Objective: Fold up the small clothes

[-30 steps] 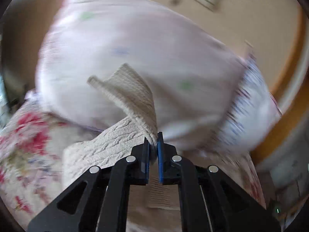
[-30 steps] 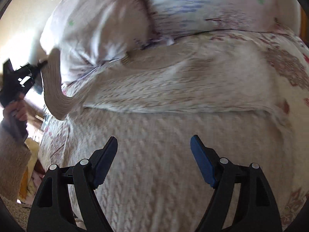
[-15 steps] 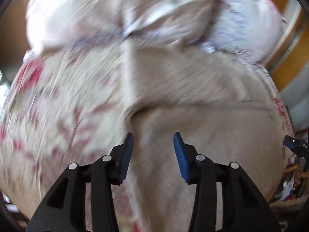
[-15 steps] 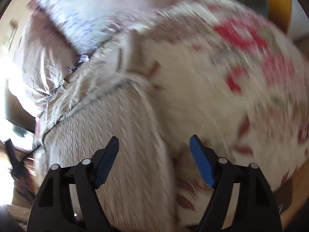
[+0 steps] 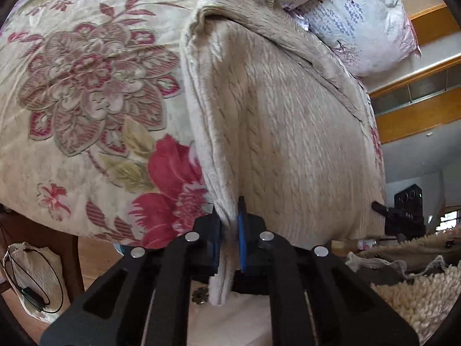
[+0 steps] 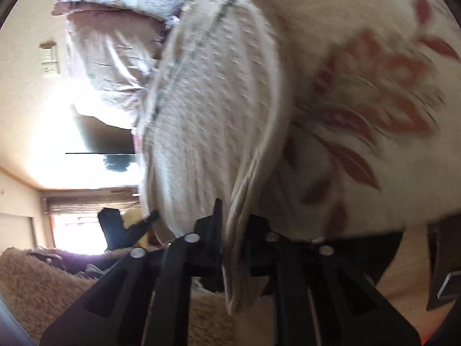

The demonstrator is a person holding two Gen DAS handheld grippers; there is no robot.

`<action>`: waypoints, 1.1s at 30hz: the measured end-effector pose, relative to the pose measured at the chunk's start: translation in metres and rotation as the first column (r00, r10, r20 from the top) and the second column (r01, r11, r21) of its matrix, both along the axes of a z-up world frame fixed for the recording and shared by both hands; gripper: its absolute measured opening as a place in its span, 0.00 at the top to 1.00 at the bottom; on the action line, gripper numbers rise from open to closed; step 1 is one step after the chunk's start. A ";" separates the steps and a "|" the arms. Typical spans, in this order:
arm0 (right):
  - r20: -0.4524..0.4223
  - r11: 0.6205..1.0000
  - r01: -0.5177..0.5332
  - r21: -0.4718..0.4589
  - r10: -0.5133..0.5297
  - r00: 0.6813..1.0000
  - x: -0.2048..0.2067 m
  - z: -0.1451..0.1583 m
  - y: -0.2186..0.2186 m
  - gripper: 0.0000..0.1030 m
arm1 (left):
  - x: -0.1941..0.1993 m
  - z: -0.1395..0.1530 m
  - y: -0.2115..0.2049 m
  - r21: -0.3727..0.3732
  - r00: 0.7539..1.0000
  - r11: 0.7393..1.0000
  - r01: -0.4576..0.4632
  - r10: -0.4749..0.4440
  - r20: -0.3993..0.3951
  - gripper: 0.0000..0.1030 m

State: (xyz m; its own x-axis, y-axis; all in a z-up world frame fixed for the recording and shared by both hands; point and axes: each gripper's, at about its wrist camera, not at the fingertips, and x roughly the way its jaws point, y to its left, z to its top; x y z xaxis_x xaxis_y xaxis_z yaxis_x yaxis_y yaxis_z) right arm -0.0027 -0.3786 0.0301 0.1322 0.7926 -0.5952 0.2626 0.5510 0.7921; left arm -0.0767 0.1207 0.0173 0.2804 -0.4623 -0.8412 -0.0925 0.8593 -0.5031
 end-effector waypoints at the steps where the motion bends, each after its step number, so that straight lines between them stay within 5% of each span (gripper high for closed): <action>1: 0.021 1.000 0.017 0.020 -0.017 1.000 0.009 0.004 0.000 0.91 | 0.007 0.002 0.000 -0.028 1.000 0.999 0.017 -0.017 -0.003 0.92; 5: 0.204 0.988 0.126 0.091 -0.142 0.969 0.077 0.031 -0.004 0.91 | 0.067 0.035 0.015 -0.119 0.992 0.993 0.026 -0.011 0.124 0.93; 8: 0.297 0.958 0.281 0.054 -0.284 0.912 0.155 0.045 -0.013 0.89 | 0.145 0.066 0.039 -0.168 0.962 0.983 -0.075 0.115 0.247 0.90; 10: 0.289 0.927 0.375 0.003 -0.360 0.887 0.191 0.040 -0.015 0.59 | 0.190 0.069 0.051 -0.194 0.943 0.969 -0.152 0.201 0.264 0.86; 11: 0.282 0.916 0.399 -0.034 -0.375 0.883 0.200 0.037 -0.015 0.31 | 0.205 0.065 0.056 -0.214 0.941 0.960 -0.178 0.230 0.247 0.81; 12: 0.266 0.900 0.426 -0.089 -0.390 0.881 0.208 0.034 -0.014 0.25 | 0.218 0.059 0.060 -0.253 0.941 0.946 -0.205 0.261 0.214 0.78; 14: 0.239 0.890 0.445 -0.095 -0.414 0.878 0.206 0.028 -0.016 0.24 | 0.221 0.043 0.078 -0.288 0.924 0.908 -0.305 0.356 0.143 0.57; 15: 0.237 0.894 0.438 -0.089 -0.408 0.881 0.200 0.026 -0.013 0.23 | 0.218 0.037 0.083 -0.293 0.919 0.900 -0.322 0.371 0.131 0.56; 20: 0.224 0.899 0.406 -0.162 -0.368 0.903 0.178 0.017 -0.016 0.23 | 0.199 0.004 0.087 -0.233 0.950 0.932 -0.277 0.303 0.081 0.56; 27: 0.225 0.921 0.354 -0.161 -0.315 0.922 0.179 0.015 -0.011 0.23 | 0.213 -0.007 0.044 -0.083 0.980 0.988 -0.133 0.144 0.140 0.44; 29: 0.228 0.927 0.337 -0.162 -0.297 0.927 0.176 0.016 -0.007 0.23 | 0.219 -0.008 0.043 -0.084 0.976 0.985 -0.153 0.164 0.142 0.52; 31: 0.224 0.930 0.335 -0.151 -0.297 0.928 0.173 0.014 -0.007 0.23 | 0.231 -0.017 0.045 -0.154 0.971 0.966 -0.206 0.221 0.088 0.78; 33: 0.217 0.931 0.338 -0.140 -0.304 0.927 0.168 0.013 -0.011 0.23 | 0.228 -0.021 0.051 -0.228 0.955 0.934 -0.275 0.293 0.052 0.80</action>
